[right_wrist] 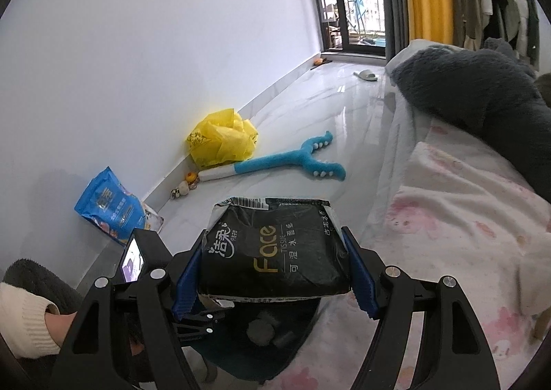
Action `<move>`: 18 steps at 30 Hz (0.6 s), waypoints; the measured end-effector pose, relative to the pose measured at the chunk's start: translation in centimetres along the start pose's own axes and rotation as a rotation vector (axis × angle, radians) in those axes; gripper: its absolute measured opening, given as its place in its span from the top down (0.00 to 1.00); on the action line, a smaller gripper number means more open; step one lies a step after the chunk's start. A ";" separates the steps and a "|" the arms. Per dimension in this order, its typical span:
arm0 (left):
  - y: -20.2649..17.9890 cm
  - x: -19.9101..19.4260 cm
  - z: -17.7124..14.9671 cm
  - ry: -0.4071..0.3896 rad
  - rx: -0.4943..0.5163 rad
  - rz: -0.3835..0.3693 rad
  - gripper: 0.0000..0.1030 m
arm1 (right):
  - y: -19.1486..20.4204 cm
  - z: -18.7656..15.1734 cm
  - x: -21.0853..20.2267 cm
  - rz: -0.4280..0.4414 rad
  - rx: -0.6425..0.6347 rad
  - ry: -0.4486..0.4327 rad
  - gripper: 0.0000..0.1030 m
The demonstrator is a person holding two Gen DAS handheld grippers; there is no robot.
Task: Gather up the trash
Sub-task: 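Carry the tape roll into the bin and open the left gripper while the right carries the tissue pack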
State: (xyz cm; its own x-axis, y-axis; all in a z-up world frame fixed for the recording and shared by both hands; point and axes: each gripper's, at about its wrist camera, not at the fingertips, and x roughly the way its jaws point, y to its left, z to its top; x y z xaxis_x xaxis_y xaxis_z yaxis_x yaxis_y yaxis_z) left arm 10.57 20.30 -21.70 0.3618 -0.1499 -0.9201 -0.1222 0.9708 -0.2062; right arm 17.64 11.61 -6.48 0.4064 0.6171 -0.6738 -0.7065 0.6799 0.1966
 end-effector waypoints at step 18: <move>3.9 -4.7 -0.3 -0.109 -0.051 -0.047 0.30 | 2.5 -1.4 7.1 0.023 -0.002 0.176 0.28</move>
State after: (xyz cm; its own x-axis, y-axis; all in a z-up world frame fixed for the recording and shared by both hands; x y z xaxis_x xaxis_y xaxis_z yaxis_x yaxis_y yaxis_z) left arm 8.16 24.70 -18.25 0.4658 -0.1708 -0.8682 -0.1484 0.9522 -0.2669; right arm 18.01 17.16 -11.78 0.2825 0.5534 -0.7836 -0.7159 0.6653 0.2118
